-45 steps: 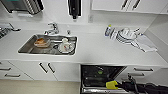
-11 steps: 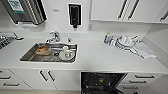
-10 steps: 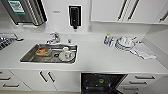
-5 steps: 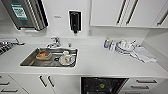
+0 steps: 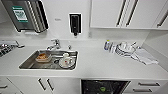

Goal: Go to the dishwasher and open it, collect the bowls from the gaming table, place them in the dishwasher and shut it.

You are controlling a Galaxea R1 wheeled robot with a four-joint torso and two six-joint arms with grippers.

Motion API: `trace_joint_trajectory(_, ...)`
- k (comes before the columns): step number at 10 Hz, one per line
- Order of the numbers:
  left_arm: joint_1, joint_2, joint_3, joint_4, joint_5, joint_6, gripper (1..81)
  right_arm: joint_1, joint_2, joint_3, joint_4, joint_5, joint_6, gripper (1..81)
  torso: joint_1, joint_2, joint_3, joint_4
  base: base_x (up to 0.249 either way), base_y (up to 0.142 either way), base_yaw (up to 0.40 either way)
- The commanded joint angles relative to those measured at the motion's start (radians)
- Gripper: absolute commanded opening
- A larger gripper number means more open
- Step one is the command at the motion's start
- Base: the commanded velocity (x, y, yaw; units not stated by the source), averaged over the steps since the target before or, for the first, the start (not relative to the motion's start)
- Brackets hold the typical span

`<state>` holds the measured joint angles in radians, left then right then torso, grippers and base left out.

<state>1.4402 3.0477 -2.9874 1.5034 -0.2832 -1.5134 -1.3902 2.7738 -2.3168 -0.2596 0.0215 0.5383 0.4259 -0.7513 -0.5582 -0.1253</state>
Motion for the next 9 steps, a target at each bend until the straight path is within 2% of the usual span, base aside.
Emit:
trace_joint_trajectory(1, -0.019, -0.009, -0.007, 0.000, 0.039, 0.009, 81.1, 0.064, -0.004, 0.004, -0.015, -0.060, -0.003, 81.1, 0.063, -0.097, -0.073, 0.000, 0.000, 0.000, 0.000)
trace_joint_trajectory(2, -0.017, -0.010, -0.007, 0.000, 0.039, 0.009, 81.1, 0.085, 0.003, 0.010, -0.013, -0.063, -0.003, 81.1, 0.085, -0.132, -0.022, 0.000, 0.000, 0.000, 0.000)
trace_joint_trajectory(3, -0.016, -0.012, -0.007, 0.000, 0.039, 0.009, 81.1, 0.104, 0.011, 0.013, -0.010, -0.064, -0.001, 81.1, 0.103, -0.161, -0.042, 0.000, 0.000, 0.000, 0.000)
trace_joint_trajectory(5, -0.016, -0.015, -0.007, 0.000, 0.039, 0.009, 81.1, 0.159, 0.013, 0.034, -0.001, -0.043, 0.017, 81.1, 0.138, -0.216, -0.053, 0.000, 0.000, 0.000, 0.000)
trace_joint_trajectory(7, -0.016, -0.016, -0.007, 0.000, 0.039, 0.009, 81.1, 0.248, -0.035, 0.117, 0.086, -0.011, 0.107, 81.1, 0.183, -0.286, -0.056, 0.000, 0.000, 0.000, 0.000)
trace_joint_trajectory(8, -0.014, -0.016, -0.007, 0.001, 0.039, 0.009, 81.1, 0.282, -0.087, 0.181, 0.134, 0.004, 0.187, 81.1, 0.140, -0.220, -0.056, 0.000, 0.000, 0.000, 0.000)
trace_joint_trajectory(9, -0.013, -0.016, -0.007, 0.003, 0.039, 0.009, 81.1, 0.309, -0.139, 0.224, 0.158, 0.037, 0.248, 81.1, 0.159, -0.250, -0.056, 0.000, 0.000, 0.000, 0.000)
